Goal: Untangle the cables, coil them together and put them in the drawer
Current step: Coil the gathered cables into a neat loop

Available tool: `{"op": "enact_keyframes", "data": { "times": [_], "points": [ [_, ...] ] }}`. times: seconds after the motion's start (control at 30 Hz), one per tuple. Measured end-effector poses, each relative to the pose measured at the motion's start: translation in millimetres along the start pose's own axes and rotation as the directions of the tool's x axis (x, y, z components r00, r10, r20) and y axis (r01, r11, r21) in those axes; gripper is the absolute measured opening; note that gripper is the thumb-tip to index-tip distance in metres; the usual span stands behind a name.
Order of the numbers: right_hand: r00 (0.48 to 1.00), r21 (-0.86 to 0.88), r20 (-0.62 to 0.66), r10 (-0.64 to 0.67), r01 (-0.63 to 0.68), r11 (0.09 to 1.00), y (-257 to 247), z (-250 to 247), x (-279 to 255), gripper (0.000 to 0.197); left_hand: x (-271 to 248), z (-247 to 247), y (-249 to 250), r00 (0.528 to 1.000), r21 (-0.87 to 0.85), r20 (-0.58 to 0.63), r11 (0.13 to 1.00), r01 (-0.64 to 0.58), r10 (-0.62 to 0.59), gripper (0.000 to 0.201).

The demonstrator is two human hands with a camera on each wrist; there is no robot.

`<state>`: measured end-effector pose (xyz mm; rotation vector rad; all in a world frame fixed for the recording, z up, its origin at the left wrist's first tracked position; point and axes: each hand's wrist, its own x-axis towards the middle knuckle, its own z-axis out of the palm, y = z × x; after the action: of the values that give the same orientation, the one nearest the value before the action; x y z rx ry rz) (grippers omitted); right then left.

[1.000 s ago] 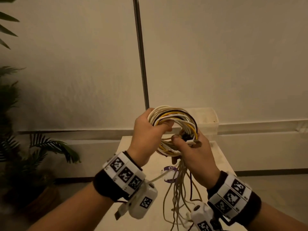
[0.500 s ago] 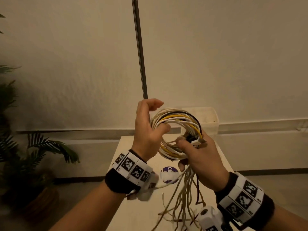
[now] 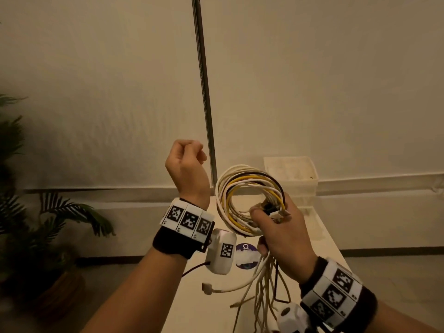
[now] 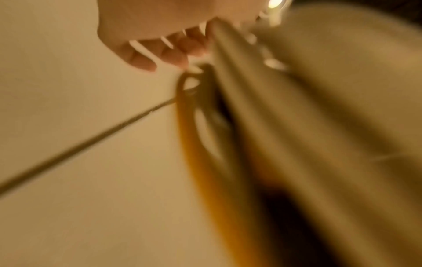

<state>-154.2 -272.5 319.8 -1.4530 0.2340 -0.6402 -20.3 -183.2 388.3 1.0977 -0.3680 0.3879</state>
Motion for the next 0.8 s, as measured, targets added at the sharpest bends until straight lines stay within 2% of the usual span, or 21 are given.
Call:
{"op": "enact_keyframes", "data": {
  "times": [0.03,0.07,0.1,0.13,0.17,0.2,0.23,0.33,0.43,0.53,0.63,0.67,0.73,0.8],
  "points": [
    [1.000,-0.012,0.001,0.000,0.000,1.000,-1,-1,2,0.019,1,-1,-1,0.995,0.040,0.086,0.997,-0.059,0.055,0.017],
    [1.000,-0.039,0.012,-0.004,0.004,0.999,-3,-3,5,0.019,0,-3,0,0.965,0.111,0.237,0.984,-0.141,0.112,0.014],
    [0.999,-0.082,0.032,-0.014,0.017,0.997,-5,-5,8,0.020,-1,-5,1,0.890,0.195,0.435,0.950,-0.244,0.139,0.012],
    [0.998,-0.139,0.058,-0.037,0.044,0.989,-7,-8,11,0.020,-3,-8,3,0.768,0.253,0.629,0.903,-0.347,0.119,0.014],
    [0.993,-0.217,0.090,-0.072,0.090,0.972,-10,-11,15,0.021,-5,-11,7,0.629,0.273,0.775,0.864,-0.424,0.063,0.020],
    [0.985,-0.312,0.129,-0.115,0.151,0.938,-12,-16,18,0.021,-6,-13,13,0.517,0.282,0.856,0.844,-0.456,-0.006,0.026],
    [0.974,-0.408,0.174,-0.148,0.208,0.889,-15,-21,22,0.020,-5,-16,18,0.456,0.300,0.887,0.840,-0.453,-0.071,0.034],
    [0.938,-0.587,0.303,-0.171,0.325,0.742,-23,-31,27,0.021,-1,-23,27,0.413,0.392,0.888,0.806,-0.443,-0.205,0.063],
    [0.890,-0.611,0.434,-0.136,0.402,0.682,-30,-30,30,0.029,-9,-18,23,0.347,0.457,0.885,0.717,-0.527,-0.309,0.072],
    [0.860,-0.643,0.499,-0.111,0.453,0.618,-36,-30,32,0.039,-11,-15,20,0.317,0.466,0.884,0.691,-0.553,-0.342,0.072],
    [0.841,-0.654,0.533,-0.094,0.480,0.585,-41,-31,33,0.039,-5,-17,22,0.262,0.502,0.865,0.742,-0.444,-0.428,0.065],
    [0.836,-0.657,0.542,-0.083,0.483,0.579,-43,-31,33,0.040,-7,-17,22,0.259,0.517,0.856,0.771,-0.372,-0.448,0.064],
    [0.830,-0.664,0.554,-0.068,0.489,0.566,-44,-28,32,0.041,-17,-19,19,0.316,0.550,0.827,0.783,-0.290,-0.465,0.069],
    [0.832,-0.681,0.552,-0.056,0.488,0.546,-42,-26,30,0.046,-31,-19,16,0.406,0.578,0.807,0.714,-0.396,-0.429,0.081]
  ]
}}
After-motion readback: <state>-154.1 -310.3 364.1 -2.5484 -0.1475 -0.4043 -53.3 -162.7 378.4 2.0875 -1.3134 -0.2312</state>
